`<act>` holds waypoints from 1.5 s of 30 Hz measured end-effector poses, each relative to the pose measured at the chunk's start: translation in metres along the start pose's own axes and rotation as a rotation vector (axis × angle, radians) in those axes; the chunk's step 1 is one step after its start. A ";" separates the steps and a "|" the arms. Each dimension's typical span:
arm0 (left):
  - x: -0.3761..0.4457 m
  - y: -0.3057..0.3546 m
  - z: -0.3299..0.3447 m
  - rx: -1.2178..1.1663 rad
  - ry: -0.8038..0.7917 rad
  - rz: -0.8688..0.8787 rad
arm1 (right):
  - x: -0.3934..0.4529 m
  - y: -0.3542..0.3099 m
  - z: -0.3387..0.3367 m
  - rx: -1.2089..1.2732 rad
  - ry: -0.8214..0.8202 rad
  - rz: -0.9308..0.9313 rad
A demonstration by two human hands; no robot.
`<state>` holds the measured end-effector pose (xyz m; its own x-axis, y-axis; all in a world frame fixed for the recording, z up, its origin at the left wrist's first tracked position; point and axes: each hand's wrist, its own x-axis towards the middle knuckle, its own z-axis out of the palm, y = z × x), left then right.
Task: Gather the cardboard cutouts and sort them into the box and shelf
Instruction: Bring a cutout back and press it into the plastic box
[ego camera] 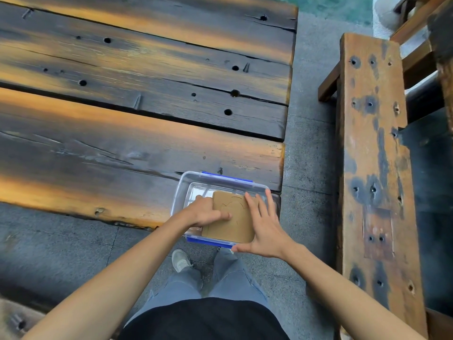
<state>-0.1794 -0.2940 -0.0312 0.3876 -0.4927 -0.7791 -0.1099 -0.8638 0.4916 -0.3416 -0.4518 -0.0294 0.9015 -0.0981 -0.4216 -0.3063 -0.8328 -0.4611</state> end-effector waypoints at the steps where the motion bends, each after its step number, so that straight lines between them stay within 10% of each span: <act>1: 0.000 0.000 0.001 -0.001 0.003 0.003 | 0.001 0.000 0.004 0.043 0.030 -0.014; 23: 0.001 -0.022 0.007 -0.682 -0.057 -0.170 | -0.001 0.007 0.026 0.306 0.289 0.047; 45: 0.001 0.001 0.003 0.239 0.118 0.024 | 0.038 -0.006 -0.012 0.202 0.100 0.332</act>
<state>-0.1818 -0.2956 -0.0320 0.4845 -0.5100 -0.7107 -0.3277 -0.8591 0.3931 -0.3021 -0.4567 -0.0335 0.7659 -0.4045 -0.4997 -0.6306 -0.6243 -0.4611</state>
